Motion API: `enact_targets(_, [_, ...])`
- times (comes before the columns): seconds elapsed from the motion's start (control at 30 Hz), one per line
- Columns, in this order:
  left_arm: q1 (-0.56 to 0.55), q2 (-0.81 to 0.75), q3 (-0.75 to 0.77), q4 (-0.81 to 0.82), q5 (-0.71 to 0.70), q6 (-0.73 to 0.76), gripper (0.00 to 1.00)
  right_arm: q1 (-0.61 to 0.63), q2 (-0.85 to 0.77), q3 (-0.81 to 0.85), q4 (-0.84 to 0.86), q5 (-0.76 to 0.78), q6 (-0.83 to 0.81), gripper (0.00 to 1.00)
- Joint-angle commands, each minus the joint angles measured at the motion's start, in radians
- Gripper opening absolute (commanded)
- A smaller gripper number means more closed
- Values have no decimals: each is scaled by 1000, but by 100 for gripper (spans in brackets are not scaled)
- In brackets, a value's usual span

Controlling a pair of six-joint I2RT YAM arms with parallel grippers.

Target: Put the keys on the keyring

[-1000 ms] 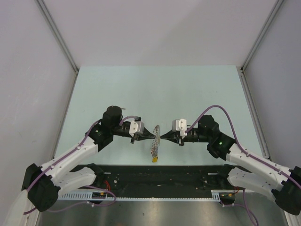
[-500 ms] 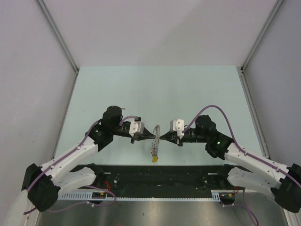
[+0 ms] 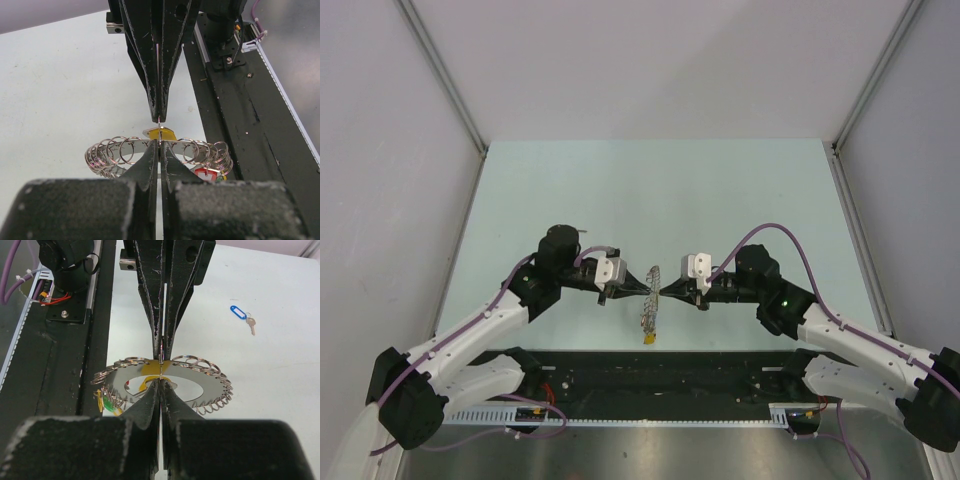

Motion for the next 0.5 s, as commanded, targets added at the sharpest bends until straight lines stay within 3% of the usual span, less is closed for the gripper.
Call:
enact_targets(0.0, [7,-14,52,29,17,19,0,7,-10,24,8,-4,-14,0])
enact_targets(0.47, [7,-5,54,34,25,10,0,12,-10,24,15,5,-8,0])
